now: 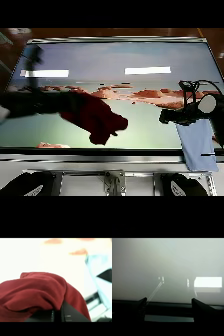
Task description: Fold the shirts.
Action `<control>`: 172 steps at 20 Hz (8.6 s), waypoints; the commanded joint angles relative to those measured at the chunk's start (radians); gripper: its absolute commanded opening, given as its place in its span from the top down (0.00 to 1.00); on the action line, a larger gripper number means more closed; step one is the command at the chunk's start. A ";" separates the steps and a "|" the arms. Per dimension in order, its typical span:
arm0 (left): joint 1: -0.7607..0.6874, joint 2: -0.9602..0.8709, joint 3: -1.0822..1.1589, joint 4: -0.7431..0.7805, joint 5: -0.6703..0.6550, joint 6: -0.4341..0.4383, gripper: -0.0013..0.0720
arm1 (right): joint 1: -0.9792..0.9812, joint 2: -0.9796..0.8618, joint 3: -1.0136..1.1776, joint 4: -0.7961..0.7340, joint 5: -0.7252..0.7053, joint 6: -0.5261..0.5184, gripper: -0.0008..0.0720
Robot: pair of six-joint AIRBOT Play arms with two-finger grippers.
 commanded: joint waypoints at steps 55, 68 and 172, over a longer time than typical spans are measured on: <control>0.170 -0.296 -0.531 -0.666 0.347 0.369 0.93 | 0.298 -0.463 -0.255 0.659 -0.434 -0.084 0.62; 0.386 0.113 -0.163 -0.544 0.181 0.415 0.94 | 0.034 0.022 0.189 0.513 -0.335 -0.187 0.91; 0.025 -0.367 -0.647 -0.708 0.086 0.266 0.86 | -0.336 -0.381 -0.021 0.285 -0.206 -0.319 0.11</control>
